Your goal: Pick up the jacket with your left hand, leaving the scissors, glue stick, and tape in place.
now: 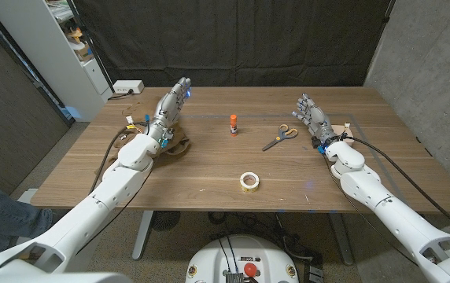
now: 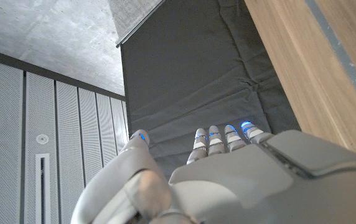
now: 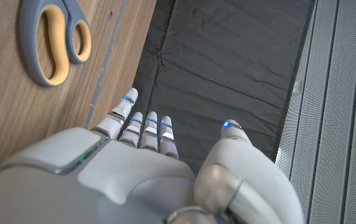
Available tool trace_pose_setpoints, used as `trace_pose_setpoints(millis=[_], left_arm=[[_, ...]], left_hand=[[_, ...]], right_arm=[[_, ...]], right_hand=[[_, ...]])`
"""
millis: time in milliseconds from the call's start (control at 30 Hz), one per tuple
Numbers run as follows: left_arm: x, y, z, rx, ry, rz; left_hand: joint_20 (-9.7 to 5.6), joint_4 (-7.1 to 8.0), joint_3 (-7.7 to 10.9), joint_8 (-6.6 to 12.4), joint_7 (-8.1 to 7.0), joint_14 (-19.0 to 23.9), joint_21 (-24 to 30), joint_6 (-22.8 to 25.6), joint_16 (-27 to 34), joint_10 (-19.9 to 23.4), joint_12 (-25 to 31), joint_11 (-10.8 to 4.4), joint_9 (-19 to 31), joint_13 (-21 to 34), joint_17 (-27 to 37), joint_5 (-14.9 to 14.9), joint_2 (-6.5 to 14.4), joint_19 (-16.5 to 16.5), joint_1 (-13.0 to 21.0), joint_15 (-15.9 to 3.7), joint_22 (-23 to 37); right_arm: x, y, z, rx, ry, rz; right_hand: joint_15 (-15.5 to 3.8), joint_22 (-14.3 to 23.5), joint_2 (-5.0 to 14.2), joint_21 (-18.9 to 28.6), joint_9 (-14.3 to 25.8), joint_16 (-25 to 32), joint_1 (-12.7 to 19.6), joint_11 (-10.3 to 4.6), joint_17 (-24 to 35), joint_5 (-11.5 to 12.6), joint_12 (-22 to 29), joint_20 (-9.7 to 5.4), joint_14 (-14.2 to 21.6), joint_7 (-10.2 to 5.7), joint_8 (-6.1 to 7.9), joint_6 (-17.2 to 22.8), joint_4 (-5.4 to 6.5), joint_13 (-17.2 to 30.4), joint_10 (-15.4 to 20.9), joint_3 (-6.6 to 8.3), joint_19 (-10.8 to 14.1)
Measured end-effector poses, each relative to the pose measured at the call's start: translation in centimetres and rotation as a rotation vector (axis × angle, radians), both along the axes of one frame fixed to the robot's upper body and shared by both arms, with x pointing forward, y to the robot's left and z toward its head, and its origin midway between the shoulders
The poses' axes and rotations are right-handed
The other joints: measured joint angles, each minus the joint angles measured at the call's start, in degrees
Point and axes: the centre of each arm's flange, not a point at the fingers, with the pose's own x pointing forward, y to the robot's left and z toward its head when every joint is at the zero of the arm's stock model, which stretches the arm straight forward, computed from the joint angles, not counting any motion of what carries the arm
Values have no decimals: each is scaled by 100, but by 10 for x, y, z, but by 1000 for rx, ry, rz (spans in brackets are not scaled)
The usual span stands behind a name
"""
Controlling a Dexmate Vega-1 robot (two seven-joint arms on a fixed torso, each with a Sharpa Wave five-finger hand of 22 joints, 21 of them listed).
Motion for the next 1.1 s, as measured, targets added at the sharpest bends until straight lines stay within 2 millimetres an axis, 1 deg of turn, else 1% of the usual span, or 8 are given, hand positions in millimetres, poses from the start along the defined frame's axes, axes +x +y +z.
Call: trace_pose_setpoints(millis=[100,167,267,300,400,767,833,1100], left_arm=[[-4,1,0,5,-14,0],[-5,2,0,6,-19,0],[-7,4,0,8,-24,1],[-8,4,1,12,-35,2],[-10,4,1,18,-46,4],[-13,6,-2,25,-63,5],[-14,6,-1,29,-69,4],[-19,5,0,47,-85,7]], left_hand=[[0,0,0,0,14,0,0,14,0,0,0,0,0,-21,0,0,0,0,0,0,0],[0,0,0,0,20,0,0,20,0,0,0,0,0,-28,0,0,0,0,0,0,0],[11,-23,23,0,21,23,0,20,0,13,8,-14,0,-28,0,-5,0,11,0,-23,0],[29,-23,23,0,-1,31,0,42,0,22,23,-23,0,-28,0,-21,0,29,0,-31,0],[31,-47,-1,0,-11,31,0,51,0,61,24,0,0,-28,0,-22,0,31,0,-31,0],[31,-47,-1,0,-11,59,0,51,0,61,24,0,0,-28,1,-21,0,31,0,-3,0],[31,-47,-1,0,20,80,0,82,0,61,24,0,0,-27,1,-21,0,31,0,-23,0],[31,-47,-1,0,-1,89,0,102,0,81,24,-21,0,-27,1,-44,30,31,31,-33,-1]], right_arm=[[1,1,0,-2,-1,0],[1,2,0,-3,-1,-1],[3,3,1,-3,-3,0],[3,3,1,-4,-3,0],[3,5,2,-7,-4,-1],[3,6,4,-13,-8,-9],[4,7,6,-14,-11,-7],[6,8,6,-21,-10,-5]], right_hand=[[-22,0,0,-21,0,0,0,-32,0,0,0,0,21,0,0,0,0,0,32,0,0],[-32,0,0,-21,0,0,0,0,0,0,0,0,31,0,0,0,0,0,62,0,0],[-32,0,0,-21,0,0,0,0,0,0,0,0,31,0,0,0,0,0,62,0,0],[-32,0,0,-21,1,0,0,0,0,0,0,0,31,0,0,0,0,0,62,0,0],[-31,0,0,-43,-27,23,0,0,0,0,0,0,31,-21,0,21,0,0,62,0,0],[-31,0,0,-65,-27,23,0,0,-27,0,0,0,31,-20,0,41,0,0,62,0,0],[-31,-1,0,-65,-27,23,0,0,-27,0,0,0,31,-20,0,41,0,0,62,0,0],[-31,-1,0,-87,-27,23,0,0,-27,-1,0,0,31,-20,0,41,0,0,61,0,0]])
